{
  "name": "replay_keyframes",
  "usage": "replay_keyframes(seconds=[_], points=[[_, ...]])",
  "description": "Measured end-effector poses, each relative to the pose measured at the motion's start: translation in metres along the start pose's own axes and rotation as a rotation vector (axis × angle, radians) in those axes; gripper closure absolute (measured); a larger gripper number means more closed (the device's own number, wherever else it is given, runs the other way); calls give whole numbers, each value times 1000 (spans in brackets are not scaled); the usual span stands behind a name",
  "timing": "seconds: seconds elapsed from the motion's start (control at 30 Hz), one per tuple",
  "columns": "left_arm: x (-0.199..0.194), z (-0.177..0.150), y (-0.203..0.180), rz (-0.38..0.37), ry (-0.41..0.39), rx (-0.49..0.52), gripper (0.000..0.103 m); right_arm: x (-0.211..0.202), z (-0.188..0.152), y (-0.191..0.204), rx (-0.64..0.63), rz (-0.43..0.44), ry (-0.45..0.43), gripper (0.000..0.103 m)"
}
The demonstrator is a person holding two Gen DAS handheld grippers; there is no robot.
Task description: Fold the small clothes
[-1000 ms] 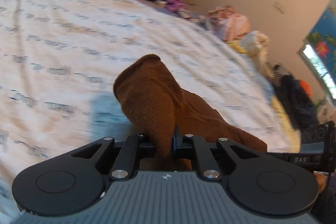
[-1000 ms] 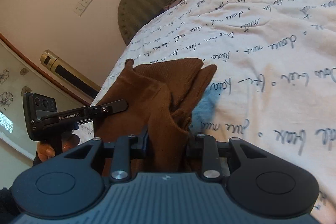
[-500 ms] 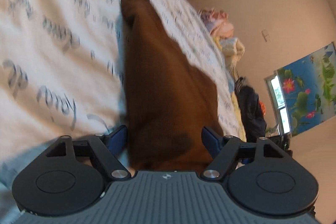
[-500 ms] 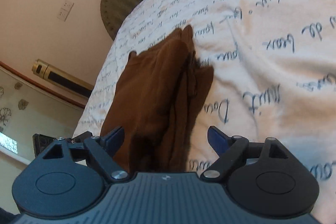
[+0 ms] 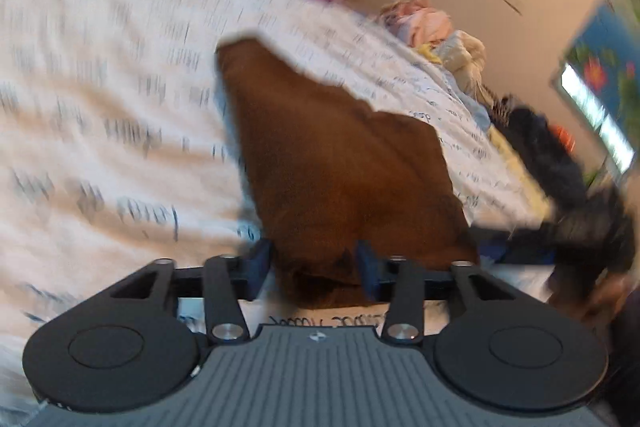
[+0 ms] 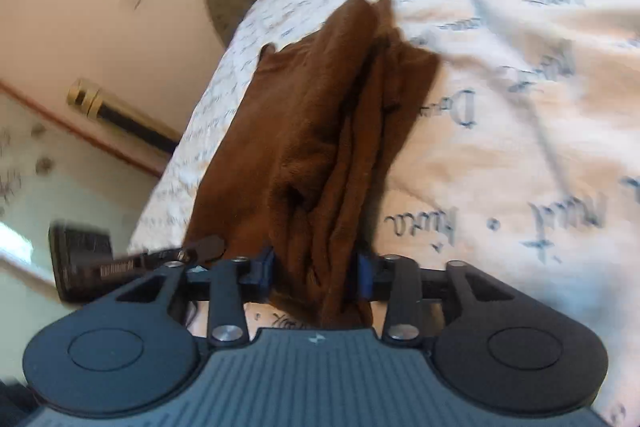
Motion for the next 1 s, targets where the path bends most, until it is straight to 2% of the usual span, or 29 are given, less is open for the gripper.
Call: replay_keyframes(seconds=[0.03, 0.1, 0.17, 0.23, 0.3, 0.37, 0.4, 0.43, 0.47, 0.5, 0.53, 0.7, 0.8, 0.87, 0.9, 0.97, 1.0], points=[[-13, -5, -11, 51, -70, 94, 39, -14, 2, 7, -34, -3, -56, 52], [-21, -17, -29, 146, -132, 222, 40, -27, 2, 23, -98, -1, -91, 52], [-11, -30, -40, 195, -111, 294, 40, -18, 0, 44, -214, -47, -49, 52], [4, -38, -42, 246, -81, 317, 51, 0, -5, 59, -331, -107, 17, 53], [13, -41, -34, 295, -57, 285, 55, 21, -9, 61, -396, -160, 80, 53], [12, -37, -26, 286, -61, 222, 57, 39, -13, 53, -410, -240, 126, 57], [8, -35, -23, 287, -76, 210, 64, 44, -14, 50, -416, -258, 132, 61], [6, -33, -23, 286, -90, 209, 78, 46, -16, 49, -422, -263, 128, 73], [4, -31, -24, 273, -92, 207, 84, 43, -19, 47, -416, -264, 121, 81], [2, -30, -23, 267, -94, 201, 88, 40, -18, 47, -402, -241, 113, 85], [0, -30, -22, 271, -99, 192, 90, 35, -20, 47, -379, -199, 111, 96], [5, -36, -10, 276, -46, 164, 92, 35, -24, 39, -350, -206, 138, 97], [-3, -34, -10, 283, -52, 148, 94, 33, -26, 49, -342, -181, 131, 97], [-4, -34, -5, 299, -45, 126, 97, 30, -28, 59, -341, -141, 136, 97], [-1, -35, 0, 317, -32, 112, 101, 29, -29, 59, -349, -152, 138, 97], [5, -37, 13, 358, -1, 72, 101, 35, -30, 36, -320, -210, 166, 97], [3, -36, 16, 339, 0, 60, 101, 34, -30, 29, -282, -178, 160, 97]])
Point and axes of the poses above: each gripper's, at about its wrist camera, not at the fingertips, and x roughly the way its jaws point, y to its left, z to its top, the point moved 4 cm from there along x, roughly the way its jaws point, and after that the axes turned 13 degrees about z, right-handed, at the moved point
